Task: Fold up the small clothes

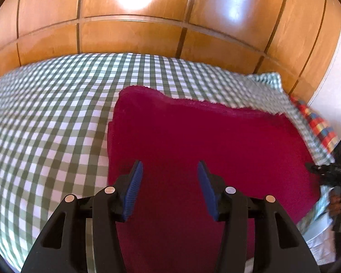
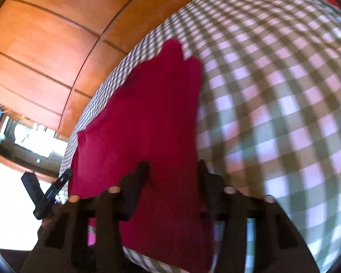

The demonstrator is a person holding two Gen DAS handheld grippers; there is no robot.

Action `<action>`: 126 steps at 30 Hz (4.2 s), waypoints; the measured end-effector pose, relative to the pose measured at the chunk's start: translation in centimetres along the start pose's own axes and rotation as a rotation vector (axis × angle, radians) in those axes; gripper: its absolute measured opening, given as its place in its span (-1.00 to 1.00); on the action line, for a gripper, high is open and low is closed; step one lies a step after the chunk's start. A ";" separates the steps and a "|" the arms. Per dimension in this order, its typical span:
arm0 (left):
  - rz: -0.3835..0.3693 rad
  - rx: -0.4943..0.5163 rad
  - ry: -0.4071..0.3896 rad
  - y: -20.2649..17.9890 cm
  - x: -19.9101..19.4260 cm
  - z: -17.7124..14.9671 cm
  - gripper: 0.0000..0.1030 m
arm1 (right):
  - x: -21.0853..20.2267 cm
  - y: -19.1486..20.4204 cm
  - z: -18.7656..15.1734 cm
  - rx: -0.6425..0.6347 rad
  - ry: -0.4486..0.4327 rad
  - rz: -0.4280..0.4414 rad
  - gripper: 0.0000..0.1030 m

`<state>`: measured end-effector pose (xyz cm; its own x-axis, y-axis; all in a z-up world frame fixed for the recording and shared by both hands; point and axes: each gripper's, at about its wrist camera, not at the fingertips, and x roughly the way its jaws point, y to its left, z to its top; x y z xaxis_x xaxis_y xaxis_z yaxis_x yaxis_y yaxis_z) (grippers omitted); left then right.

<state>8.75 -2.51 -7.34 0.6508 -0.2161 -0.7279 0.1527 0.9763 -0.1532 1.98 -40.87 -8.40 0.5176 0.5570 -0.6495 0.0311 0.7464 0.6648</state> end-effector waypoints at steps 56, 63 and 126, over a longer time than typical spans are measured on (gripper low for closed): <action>-0.544 -0.406 -0.015 11.3 -8.3 -0.7 0.18 | 9.7 26.7 -6.0 -0.555 0.089 0.177 0.27; -0.610 -0.347 0.084 6.8 -6.9 0.1 0.36 | 9.8 20.5 -8.9 -0.584 0.098 -0.143 0.25; -0.019 -0.067 -0.096 2.4 -7.0 1.1 -0.63 | 16.9 26.1 -7.1 -0.723 -0.051 -0.183 0.42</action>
<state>5.39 1.38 -1.88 0.7171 -0.2314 -0.6574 0.1181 0.9700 -0.2127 5.47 -9.39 -4.66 0.5980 0.3962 -0.6967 -0.4399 0.8889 0.1280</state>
